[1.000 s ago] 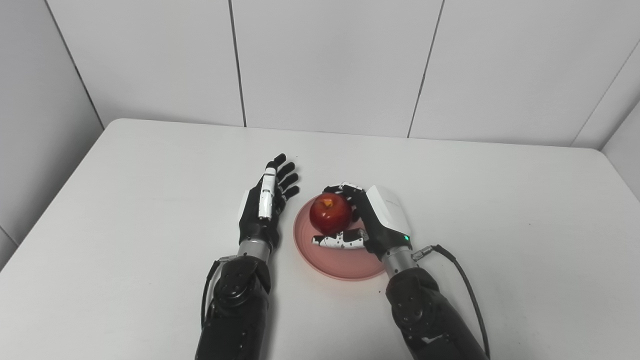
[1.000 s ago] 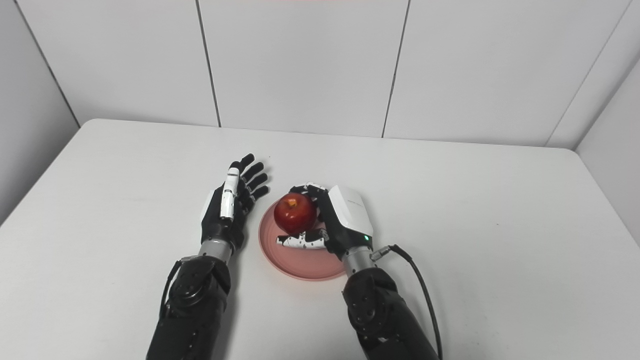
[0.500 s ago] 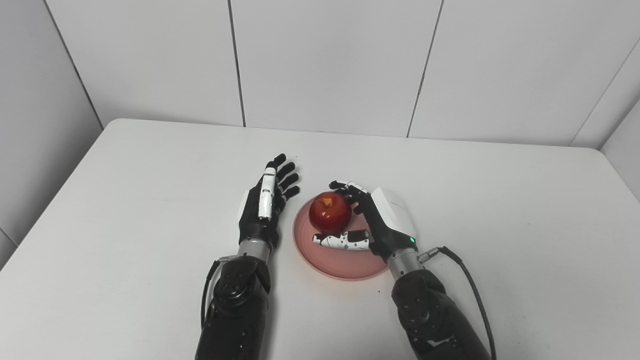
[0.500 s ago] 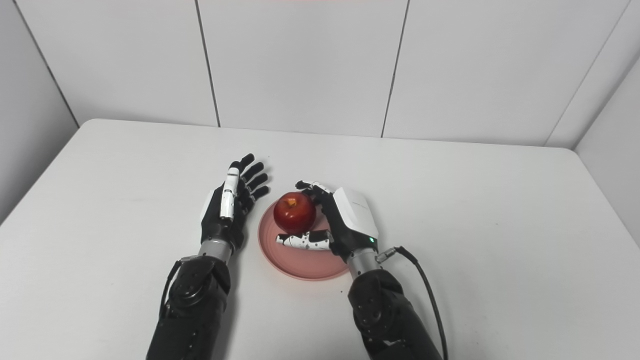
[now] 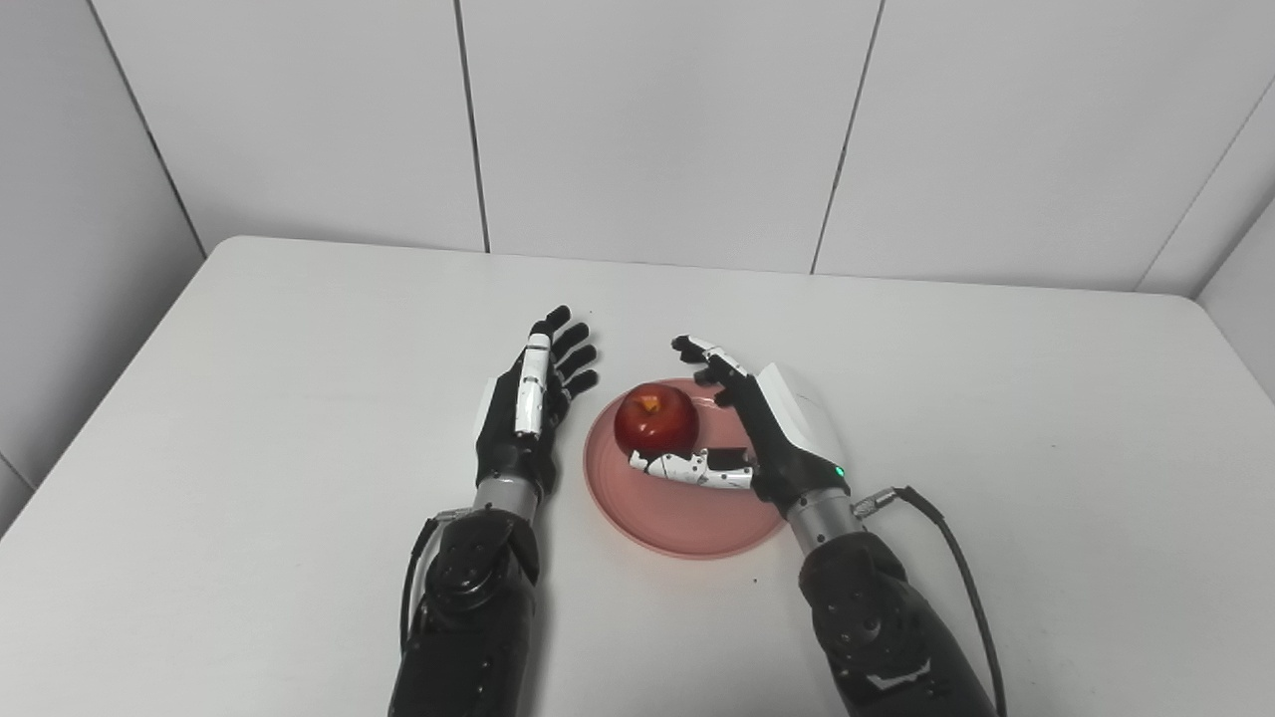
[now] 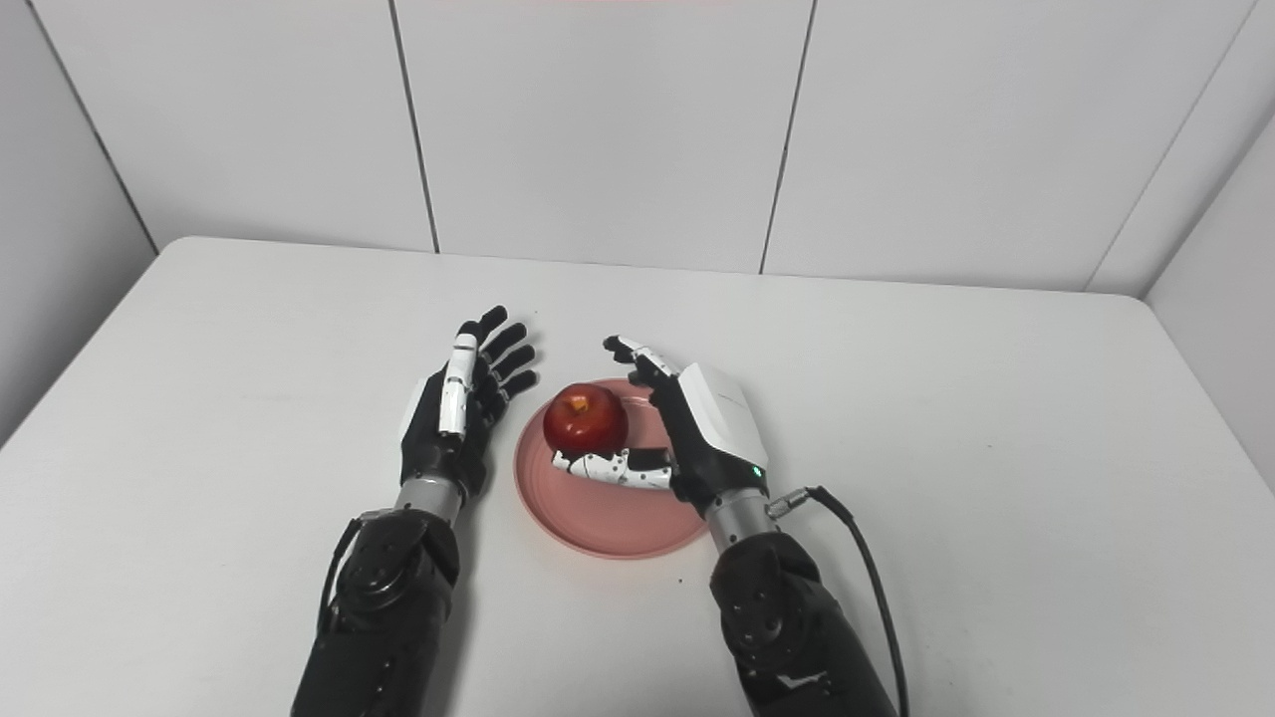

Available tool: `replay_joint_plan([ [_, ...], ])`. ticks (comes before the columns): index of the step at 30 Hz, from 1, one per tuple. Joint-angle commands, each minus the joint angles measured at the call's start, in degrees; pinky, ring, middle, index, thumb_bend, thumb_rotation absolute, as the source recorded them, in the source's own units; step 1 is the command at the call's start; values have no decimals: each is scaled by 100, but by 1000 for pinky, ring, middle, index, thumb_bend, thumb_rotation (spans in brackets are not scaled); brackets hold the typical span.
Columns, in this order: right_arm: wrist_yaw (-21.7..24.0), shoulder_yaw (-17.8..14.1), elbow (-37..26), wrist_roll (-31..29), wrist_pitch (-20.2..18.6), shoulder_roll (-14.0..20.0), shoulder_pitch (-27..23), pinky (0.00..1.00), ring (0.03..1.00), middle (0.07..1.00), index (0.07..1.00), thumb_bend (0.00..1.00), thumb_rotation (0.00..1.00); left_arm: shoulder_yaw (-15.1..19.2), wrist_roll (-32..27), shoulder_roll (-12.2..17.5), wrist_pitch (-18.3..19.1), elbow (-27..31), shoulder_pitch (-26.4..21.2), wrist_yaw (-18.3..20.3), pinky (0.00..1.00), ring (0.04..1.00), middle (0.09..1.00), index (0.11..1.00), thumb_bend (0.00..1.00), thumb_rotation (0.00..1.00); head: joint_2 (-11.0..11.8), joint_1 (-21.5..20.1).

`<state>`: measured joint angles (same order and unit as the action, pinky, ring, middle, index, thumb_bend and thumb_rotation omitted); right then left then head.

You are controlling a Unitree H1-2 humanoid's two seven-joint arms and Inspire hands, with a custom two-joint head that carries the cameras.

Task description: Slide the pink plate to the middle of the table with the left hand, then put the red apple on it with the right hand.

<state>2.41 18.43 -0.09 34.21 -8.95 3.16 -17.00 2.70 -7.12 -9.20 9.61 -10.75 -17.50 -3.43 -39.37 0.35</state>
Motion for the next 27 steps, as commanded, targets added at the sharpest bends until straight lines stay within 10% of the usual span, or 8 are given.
replay_joint_plan([
  [1,116,-107,-296,-171,-57,17,-123,756,847,889,908,1000,526,-4,17,-36,80,-36,-53,-52,832,853,868,862,342,1000,-8,3],
  [27,-114,-1448,-1213,-951,-304,78,270,839,897,924,938,946,982,25,-105,7,164,92,31,72,868,876,886,873,354,1000,81,-126],
])
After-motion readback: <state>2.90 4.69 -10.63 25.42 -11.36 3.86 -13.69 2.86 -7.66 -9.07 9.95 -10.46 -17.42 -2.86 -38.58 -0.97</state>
